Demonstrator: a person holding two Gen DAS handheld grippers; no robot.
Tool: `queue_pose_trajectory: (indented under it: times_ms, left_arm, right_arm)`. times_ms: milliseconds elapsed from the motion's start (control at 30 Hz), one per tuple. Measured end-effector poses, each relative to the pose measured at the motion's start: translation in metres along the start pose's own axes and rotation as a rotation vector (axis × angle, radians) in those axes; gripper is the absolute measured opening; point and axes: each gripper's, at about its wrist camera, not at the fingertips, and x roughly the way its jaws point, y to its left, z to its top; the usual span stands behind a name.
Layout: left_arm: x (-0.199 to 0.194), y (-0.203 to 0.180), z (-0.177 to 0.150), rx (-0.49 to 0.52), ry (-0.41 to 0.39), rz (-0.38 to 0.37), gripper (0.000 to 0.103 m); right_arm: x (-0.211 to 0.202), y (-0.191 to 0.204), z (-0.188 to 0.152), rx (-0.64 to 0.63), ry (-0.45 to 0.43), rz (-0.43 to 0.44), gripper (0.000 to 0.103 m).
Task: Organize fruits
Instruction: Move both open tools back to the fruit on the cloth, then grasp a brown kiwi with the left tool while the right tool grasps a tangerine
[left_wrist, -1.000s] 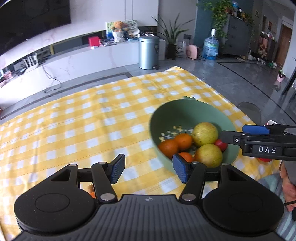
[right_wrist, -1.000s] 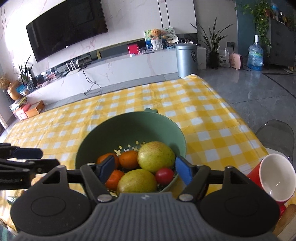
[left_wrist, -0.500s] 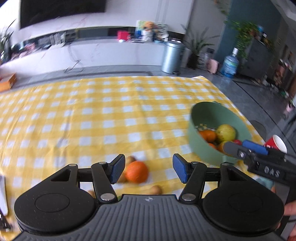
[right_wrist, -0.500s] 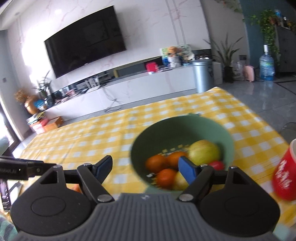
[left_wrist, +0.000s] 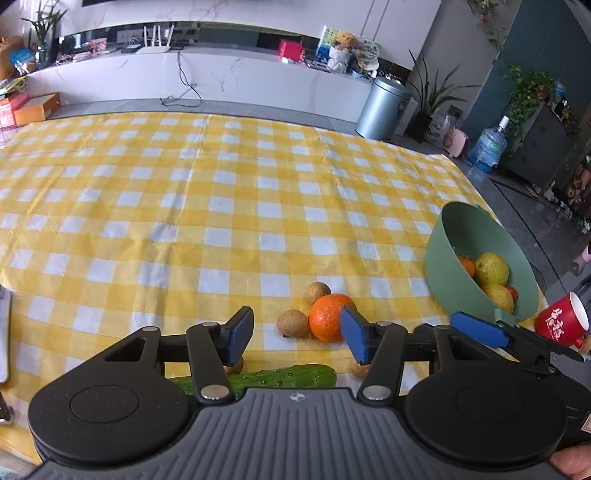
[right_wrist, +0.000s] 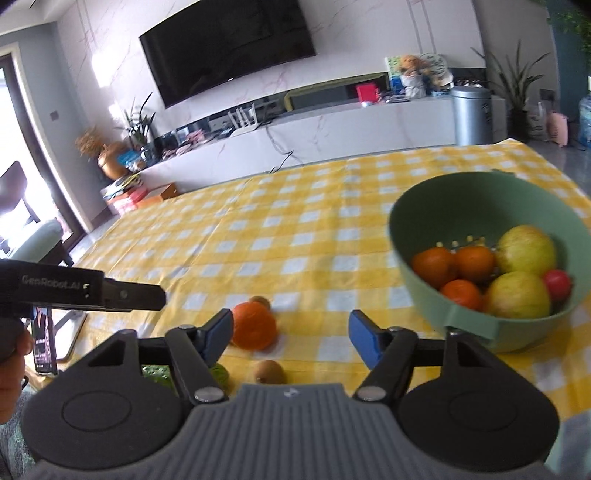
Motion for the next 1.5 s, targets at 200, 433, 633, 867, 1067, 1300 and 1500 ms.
queue_pose_trajectory:
  times_ms: [200,433,633,867,1067,1300,1500]
  left_arm:
    - [0.02,0.007,-0.005,-0.006,0.044,-0.014,0.055]
    - [0.033,0.021,-0.005,-0.037,0.059,-0.034,0.052]
    - [0.044,0.027,-0.007,-0.024,0.112,0.007,0.052]
    - [0.039,0.029,-0.004,0.02,0.163,0.04,0.052]
    - [0.041,0.036,-0.004,0.028,0.224,0.107,0.052]
    - [0.044,0.044,-0.007,0.007,0.238,0.117,0.048]
    - [0.045,0.047,-0.008,-0.014,0.237,0.081,0.028]
  right_arm:
    - [0.02,0.009,0.0,-0.034,0.037,0.028,0.052]
    - [0.042,0.022,-0.001,-0.09,0.067,0.062,0.051]
    - [0.059,0.022,-0.001,-0.08,0.093,0.08,0.051]
    - [0.074,0.021,-0.003,-0.051,0.118,0.104,0.051]
    - [0.08,0.022,-0.005,-0.045,0.132,0.107,0.051]
    - [0.085,0.02,-0.005,-0.028,0.139,0.101,0.048]
    - [0.086,0.019,-0.005,-0.02,0.138,0.1,0.046]
